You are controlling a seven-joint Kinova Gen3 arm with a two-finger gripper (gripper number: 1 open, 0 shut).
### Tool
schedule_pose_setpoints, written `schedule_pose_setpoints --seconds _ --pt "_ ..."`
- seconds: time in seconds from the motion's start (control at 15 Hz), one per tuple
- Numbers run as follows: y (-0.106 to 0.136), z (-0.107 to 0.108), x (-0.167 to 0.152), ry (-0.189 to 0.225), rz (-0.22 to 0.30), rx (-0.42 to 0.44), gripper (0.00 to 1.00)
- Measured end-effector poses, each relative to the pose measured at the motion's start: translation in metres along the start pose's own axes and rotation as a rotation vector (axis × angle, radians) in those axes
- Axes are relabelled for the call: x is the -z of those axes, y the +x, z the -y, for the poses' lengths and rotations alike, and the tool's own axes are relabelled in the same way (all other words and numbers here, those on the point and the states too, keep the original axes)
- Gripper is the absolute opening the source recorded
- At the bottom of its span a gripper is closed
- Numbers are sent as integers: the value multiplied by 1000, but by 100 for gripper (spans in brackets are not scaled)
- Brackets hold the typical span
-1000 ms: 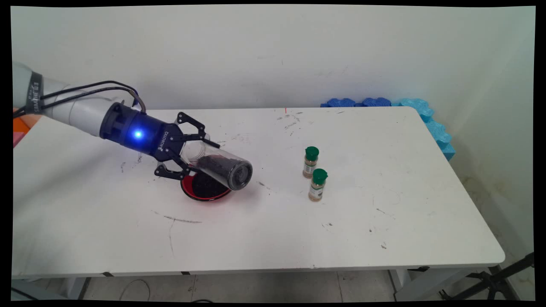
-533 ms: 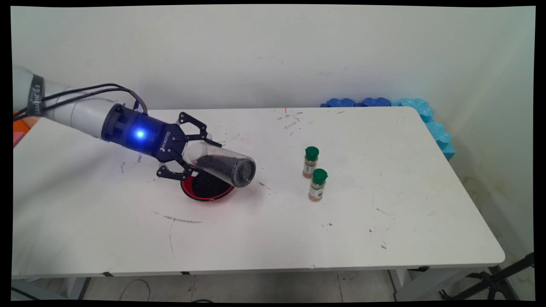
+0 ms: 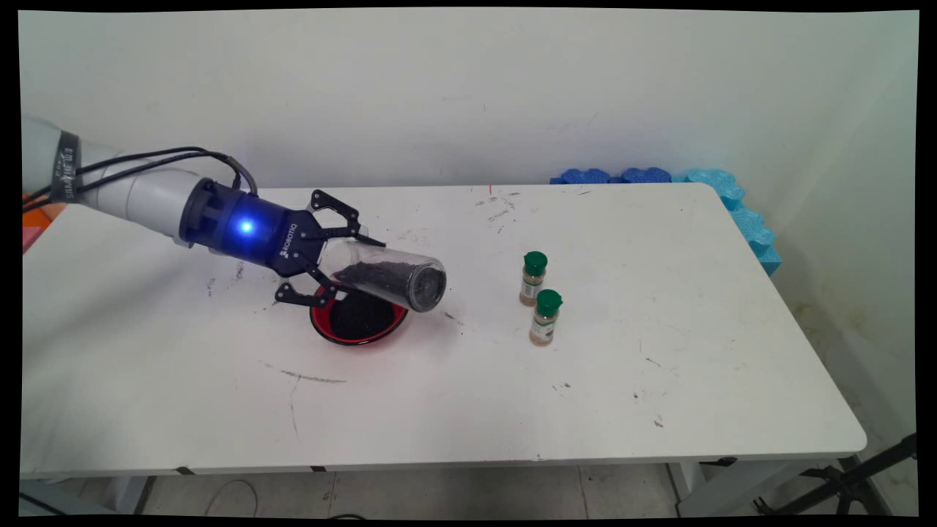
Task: Pour the black seasoning powder in the red bowl
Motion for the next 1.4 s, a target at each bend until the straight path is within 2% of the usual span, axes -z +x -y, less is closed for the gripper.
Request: schedule_pose_setpoints --seconds 0.67,1.4 --pt "-1 -1 -4 -29 10 71 0" --pt "-1 -2 -7 -44 16 98 0"
